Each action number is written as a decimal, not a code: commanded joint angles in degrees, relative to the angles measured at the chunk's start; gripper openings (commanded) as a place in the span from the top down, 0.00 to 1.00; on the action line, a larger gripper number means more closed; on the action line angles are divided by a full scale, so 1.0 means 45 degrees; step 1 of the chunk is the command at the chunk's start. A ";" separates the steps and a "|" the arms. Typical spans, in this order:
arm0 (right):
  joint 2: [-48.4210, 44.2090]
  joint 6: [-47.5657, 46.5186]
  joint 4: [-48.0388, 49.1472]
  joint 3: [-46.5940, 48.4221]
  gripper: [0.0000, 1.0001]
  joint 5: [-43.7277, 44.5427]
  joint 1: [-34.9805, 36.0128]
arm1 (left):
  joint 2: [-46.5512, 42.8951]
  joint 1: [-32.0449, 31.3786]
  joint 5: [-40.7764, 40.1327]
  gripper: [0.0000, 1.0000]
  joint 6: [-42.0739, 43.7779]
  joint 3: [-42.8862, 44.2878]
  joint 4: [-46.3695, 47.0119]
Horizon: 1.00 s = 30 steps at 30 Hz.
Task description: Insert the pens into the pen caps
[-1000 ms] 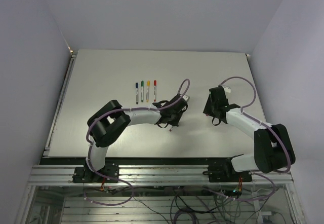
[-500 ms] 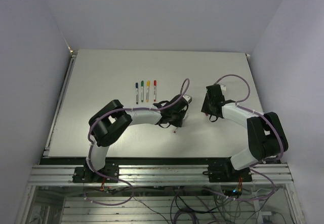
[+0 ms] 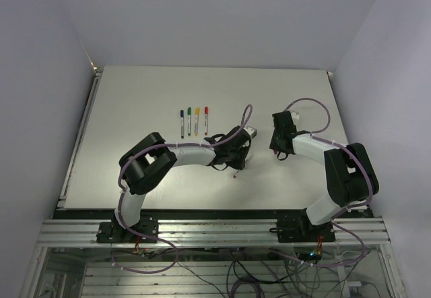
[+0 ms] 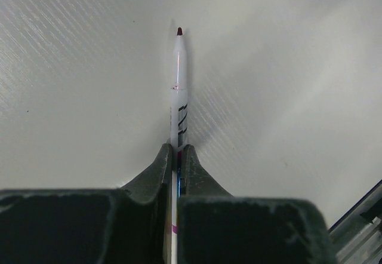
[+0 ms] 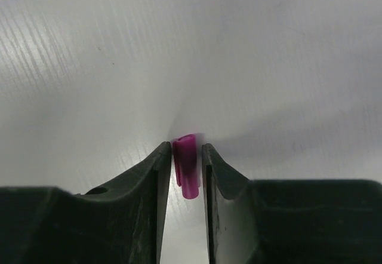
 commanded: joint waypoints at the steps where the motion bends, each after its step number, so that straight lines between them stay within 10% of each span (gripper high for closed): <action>1: 0.0257 0.0242 -0.0488 -0.0094 0.78 0.0134 -0.0081 | 0.1475 -0.0377 0.0999 0.93 -0.0080 -0.0815 -0.2641; 5: -0.0053 0.0559 -0.0605 -0.0656 1.00 -0.0009 -0.0081 | 0.1489 -0.0352 0.1038 0.93 -0.0116 -0.0853 -0.2544; 30: -0.8447 0.0063 0.2125 -0.2494 1.00 -0.2213 -0.0062 | -0.2157 -0.0410 0.0692 0.93 0.0218 -0.1499 -0.0049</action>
